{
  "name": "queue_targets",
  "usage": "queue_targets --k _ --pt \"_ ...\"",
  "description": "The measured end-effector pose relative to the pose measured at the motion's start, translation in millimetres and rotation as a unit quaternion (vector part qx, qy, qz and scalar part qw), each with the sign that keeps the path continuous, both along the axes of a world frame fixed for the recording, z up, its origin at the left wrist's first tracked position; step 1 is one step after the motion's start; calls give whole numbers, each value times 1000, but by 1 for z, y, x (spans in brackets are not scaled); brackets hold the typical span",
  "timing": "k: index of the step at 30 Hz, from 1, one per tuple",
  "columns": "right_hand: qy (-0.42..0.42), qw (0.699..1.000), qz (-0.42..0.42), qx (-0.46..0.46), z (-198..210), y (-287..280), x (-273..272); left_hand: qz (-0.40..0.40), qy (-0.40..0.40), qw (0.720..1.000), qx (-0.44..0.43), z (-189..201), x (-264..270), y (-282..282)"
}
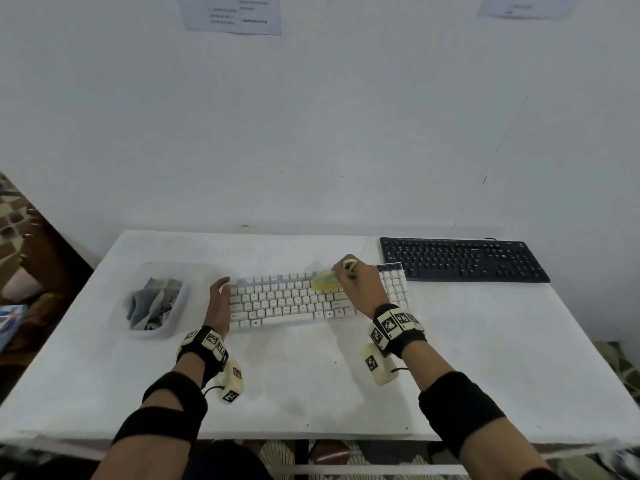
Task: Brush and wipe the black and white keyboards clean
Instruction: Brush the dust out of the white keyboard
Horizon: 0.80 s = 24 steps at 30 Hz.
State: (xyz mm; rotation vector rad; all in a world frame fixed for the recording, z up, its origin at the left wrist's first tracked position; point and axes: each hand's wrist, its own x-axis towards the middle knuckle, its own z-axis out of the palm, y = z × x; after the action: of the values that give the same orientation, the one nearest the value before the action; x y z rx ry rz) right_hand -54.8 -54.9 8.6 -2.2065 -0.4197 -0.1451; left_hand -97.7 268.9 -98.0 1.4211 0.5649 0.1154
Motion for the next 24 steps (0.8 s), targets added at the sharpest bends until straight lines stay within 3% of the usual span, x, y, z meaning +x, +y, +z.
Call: queue_targets --k 2,5,8,12,16,20,24 --pt "-7 1000 15 -12 -3 -1 0 9 2 1000 -6 23 -7 -9" --pt "-21 998 -4 -51 -3 -14 8 39 33 998 -48 14 -2 -6" --pt "-39 996 -30 -75 3 -24 13 26 68 992 -101 48 -15 -25" --pt "-13 999 -19 -27 5 -16 7 30 62 993 -97 80 -25 -46" --pt "-3 998 18 -55 6 -15 5 49 56 988 -135 50 -11 -23" --pt "-11 993 -17 -116 6 -38 13 60 38 986 -152 37 -8 -15" --pt "11 995 -56 -77 10 -53 15 32 25 992 -117 34 -6 -14"
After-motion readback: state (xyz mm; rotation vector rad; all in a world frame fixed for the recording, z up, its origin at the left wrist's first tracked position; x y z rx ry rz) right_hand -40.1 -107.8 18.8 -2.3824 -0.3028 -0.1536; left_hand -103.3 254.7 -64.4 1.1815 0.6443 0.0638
